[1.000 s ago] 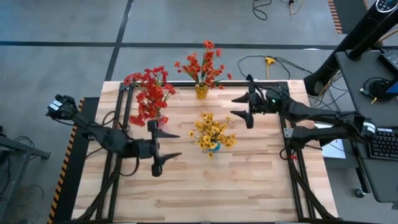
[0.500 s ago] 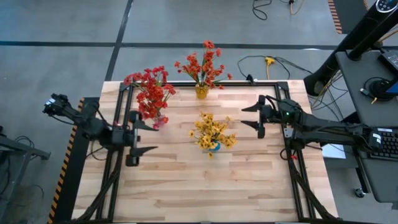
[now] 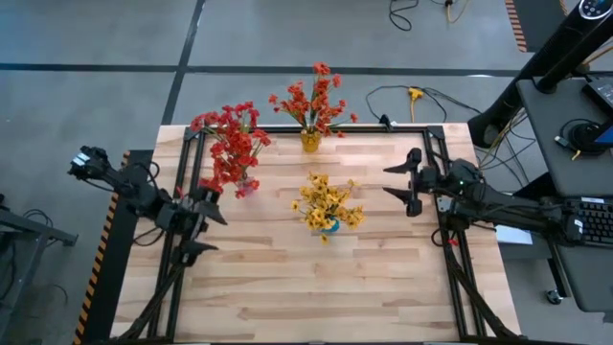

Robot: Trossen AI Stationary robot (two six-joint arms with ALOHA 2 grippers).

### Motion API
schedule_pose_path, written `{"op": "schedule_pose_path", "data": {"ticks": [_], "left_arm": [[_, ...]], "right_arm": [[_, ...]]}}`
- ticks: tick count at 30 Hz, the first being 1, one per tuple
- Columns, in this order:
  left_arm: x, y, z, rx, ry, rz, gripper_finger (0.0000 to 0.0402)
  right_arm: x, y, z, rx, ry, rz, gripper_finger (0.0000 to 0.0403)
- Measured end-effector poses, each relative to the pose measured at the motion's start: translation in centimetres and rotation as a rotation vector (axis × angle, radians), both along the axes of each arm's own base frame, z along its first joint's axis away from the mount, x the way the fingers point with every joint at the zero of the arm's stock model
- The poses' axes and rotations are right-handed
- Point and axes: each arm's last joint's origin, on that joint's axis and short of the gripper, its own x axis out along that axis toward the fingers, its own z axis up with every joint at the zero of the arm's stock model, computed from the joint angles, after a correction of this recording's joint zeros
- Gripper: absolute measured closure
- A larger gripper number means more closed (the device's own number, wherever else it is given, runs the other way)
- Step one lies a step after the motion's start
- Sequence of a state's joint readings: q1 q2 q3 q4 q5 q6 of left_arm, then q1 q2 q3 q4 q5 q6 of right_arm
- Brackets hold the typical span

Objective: Sort flowers into vase by color
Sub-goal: Return to Home Position

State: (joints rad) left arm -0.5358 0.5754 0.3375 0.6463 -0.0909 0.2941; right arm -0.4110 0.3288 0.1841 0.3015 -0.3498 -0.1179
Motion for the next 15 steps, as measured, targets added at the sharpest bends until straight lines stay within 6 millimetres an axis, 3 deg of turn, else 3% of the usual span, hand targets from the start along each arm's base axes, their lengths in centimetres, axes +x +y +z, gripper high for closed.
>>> {"op": "schedule_pose_path", "data": {"ticks": [7,15], "left_arm": [[0.4,-0.1,-1.9,-0.011,0.056,0.033,0.0155],[3.3,-0.3,-2.4,-0.024,0.133,0.126,0.0155]], "right_arm": [[-0.9,0.6,0.1,-0.003,-0.013,0.079,0.0152],[-1.2,0.7,-0.1,0.015,-0.005,0.079,0.0152]]}}
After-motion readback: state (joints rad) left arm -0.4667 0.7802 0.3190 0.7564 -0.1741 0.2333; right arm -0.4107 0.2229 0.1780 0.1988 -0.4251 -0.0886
